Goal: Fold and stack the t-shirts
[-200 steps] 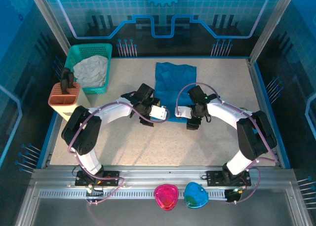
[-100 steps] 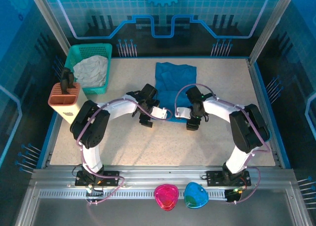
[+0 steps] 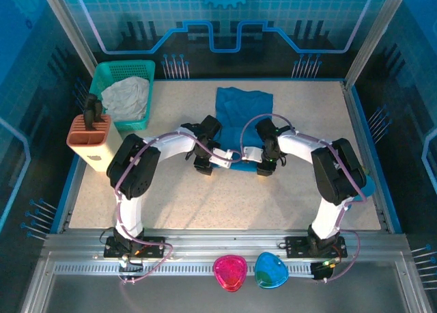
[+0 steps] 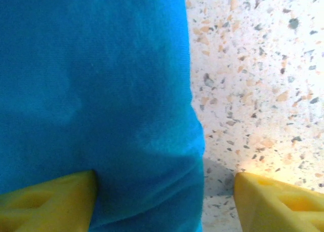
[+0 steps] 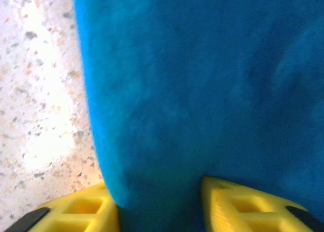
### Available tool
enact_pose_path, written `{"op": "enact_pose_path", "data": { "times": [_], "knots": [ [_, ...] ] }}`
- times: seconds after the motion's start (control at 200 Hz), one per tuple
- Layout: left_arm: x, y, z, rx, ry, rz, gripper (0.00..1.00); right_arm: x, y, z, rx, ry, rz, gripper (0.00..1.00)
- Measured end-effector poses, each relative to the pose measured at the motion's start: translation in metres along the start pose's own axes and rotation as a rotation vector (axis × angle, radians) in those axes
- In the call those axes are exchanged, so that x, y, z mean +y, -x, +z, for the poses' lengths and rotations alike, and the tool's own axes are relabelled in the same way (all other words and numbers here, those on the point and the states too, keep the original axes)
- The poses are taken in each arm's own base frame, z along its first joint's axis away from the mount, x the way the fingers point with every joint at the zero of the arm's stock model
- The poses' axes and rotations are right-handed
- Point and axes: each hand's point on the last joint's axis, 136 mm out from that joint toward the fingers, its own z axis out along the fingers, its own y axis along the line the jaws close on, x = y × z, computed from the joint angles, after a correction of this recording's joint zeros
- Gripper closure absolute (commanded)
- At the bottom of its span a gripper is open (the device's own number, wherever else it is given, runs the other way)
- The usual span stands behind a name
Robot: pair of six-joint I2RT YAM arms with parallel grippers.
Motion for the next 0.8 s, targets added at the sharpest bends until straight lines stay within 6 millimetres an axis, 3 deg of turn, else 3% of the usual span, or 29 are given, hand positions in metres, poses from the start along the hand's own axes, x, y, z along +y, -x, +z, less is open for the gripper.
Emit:
{"op": "enact_pose_path", "data": {
  "times": [0.075,0.16,0.28,0.601,0.716,0.801],
  "knots": [
    [-0.003,0.0,0.0,0.001,-0.018,-0.009,0.5,-0.002,0.001,0.0,-0.003,-0.008,-0.002,0.74],
    [-0.005,0.0,0.0,0.0,-0.026,-0.026,0.73,-0.006,0.002,0.001,-0.004,-0.019,0.004,0.81],
    [0.005,0.002,0.0,-0.01,0.014,-0.029,1.0,-0.01,0.004,0.001,-0.01,-0.036,0.012,0.98],
    [-0.002,-0.001,-0.006,-0.012,0.041,-0.027,1.0,-0.012,0.006,-0.002,-0.02,-0.057,0.023,1.0],
    [-0.008,0.002,-0.021,-0.02,0.06,-0.029,1.0,0.001,0.004,-0.009,-0.027,-0.062,0.007,1.0],
    [-0.011,0.007,-0.04,-0.036,0.093,-0.033,1.0,0.01,0.006,-0.025,-0.047,-0.078,-0.016,1.0]
  ]
}}
